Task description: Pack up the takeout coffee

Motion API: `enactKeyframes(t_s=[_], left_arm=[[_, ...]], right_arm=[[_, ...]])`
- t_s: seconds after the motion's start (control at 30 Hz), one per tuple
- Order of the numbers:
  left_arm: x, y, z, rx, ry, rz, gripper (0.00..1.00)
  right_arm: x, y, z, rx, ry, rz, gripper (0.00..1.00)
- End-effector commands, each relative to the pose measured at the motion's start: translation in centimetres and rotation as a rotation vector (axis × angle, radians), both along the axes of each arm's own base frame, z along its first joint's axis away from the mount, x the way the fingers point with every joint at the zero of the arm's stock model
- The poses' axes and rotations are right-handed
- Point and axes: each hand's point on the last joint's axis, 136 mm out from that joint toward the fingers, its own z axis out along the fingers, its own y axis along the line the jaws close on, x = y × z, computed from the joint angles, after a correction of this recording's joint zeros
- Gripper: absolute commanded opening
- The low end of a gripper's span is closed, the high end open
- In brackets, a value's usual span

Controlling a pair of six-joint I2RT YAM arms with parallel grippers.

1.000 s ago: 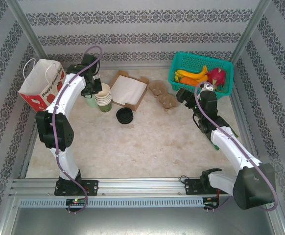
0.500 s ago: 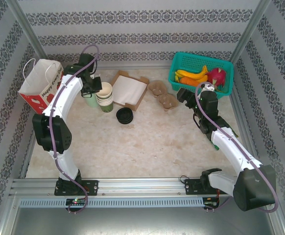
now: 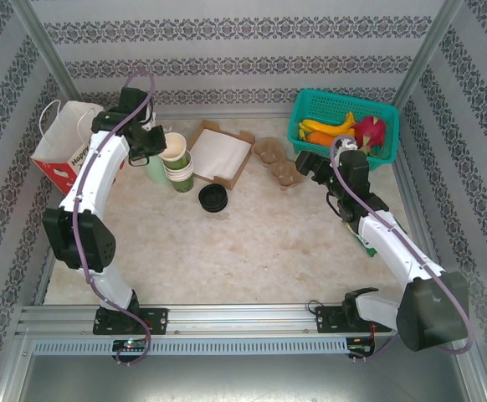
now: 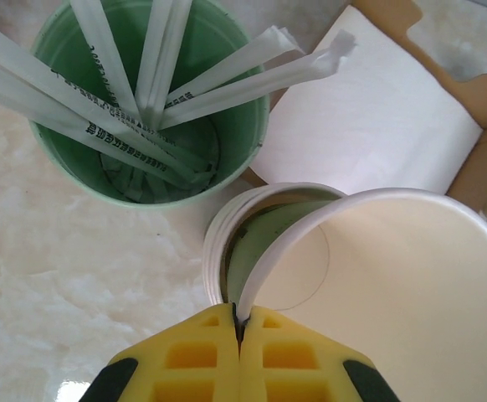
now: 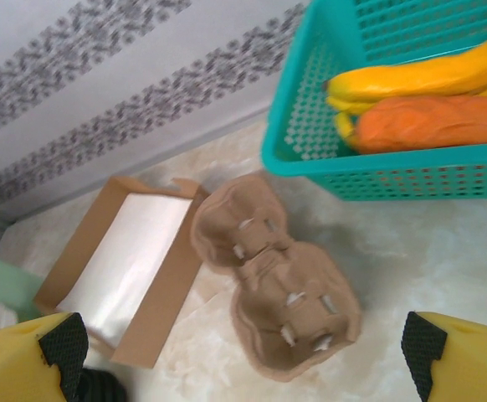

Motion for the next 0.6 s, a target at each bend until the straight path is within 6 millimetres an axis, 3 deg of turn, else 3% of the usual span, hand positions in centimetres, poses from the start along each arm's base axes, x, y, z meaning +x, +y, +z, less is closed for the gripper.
enactKeyframes(t_s=[0.0,0.13,0.27,0.4,0.57], left_arm=[[-0.9,-0.3,4.3,-0.026,-0.096,-0.044,0.0],[-2.4,-2.1,6.5,-0.074,-0.149,-0.173,0.0],[-4.5,-3.6,7.7,-0.084,-0.176,-0.273,0.0],[-6.5,-5.2,7.9,-0.061,-0.19,-0.366,0.0],[-9.4,-9.6,7.2,-0.099,-0.213,-0.554,0.0]], right_arm=[[-0.1,4.0,1.3,0.01,-0.02,0.202,0.98],[0.2,6.7,0.9,-0.012,0.008,0.287,0.98],[1.3,6.7,0.1,-0.037,0.04,0.207,0.98],[1.8,7.4,-0.1,0.013,0.064,0.203,0.98],[1.8,7.1,-1.1,-0.002,0.119,0.142,0.98]])
